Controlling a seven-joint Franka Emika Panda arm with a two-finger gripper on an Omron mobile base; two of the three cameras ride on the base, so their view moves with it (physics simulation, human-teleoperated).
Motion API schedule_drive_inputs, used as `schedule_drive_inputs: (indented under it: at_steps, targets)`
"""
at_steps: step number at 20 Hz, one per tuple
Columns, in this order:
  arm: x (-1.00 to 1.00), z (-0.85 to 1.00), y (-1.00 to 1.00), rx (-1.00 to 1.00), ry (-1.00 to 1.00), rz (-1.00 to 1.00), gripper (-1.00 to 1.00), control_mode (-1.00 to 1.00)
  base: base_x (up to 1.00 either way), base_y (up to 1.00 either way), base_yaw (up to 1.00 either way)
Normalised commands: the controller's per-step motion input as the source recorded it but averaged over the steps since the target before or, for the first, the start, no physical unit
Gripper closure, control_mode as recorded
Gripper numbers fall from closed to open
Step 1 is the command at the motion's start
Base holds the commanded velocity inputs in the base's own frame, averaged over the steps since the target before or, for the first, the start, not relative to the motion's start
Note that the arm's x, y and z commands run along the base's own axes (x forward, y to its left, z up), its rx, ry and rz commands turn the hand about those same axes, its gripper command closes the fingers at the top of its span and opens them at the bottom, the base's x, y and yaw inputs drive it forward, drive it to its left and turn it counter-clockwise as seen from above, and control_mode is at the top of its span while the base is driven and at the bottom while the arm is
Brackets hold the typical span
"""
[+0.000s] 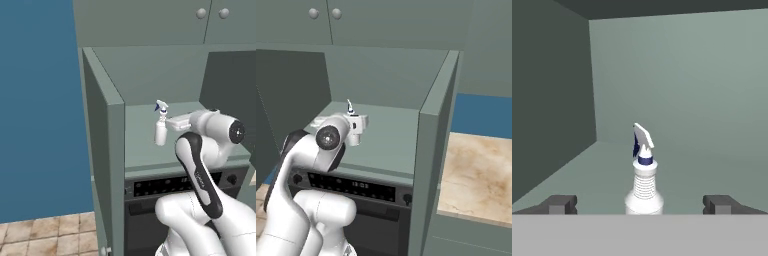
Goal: Move the cutting board and knife to the sink. Then move spray from the cabinet to the counter.
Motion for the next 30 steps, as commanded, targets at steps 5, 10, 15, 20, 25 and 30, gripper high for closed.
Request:
schedule_drive_inputs:
  at_steps: [5,10,15,20,25,30]
  targets:
    - [0.36,-0.09,0.00,0.00,0.00,0.00,-1.00,-1.00,0.00,0.00,0.00]
    - [0.29,-0.08,0.00,0.00,0.00,0.00,-1.00,-1.00,0.00,0.00,0.00]
    - [0.26,-0.09,0.00,0.00,0.00,0.00,-1.00,-1.00,0.00,0.00,0.00]
    - [0.14,-0.07,0.00,0.00,0.00,0.00,-1.00,-1.00,0.00,0.00,0.00]
    - [0.05,-0.08,0.00,0.00,0.00,0.00,-1.00,-1.00,0.00,0.00,0.00]
    - [0.10,-0.11,0.02,0.00,0.00,0.00,-1.00,-1.00,0.00,0.00,0.00]
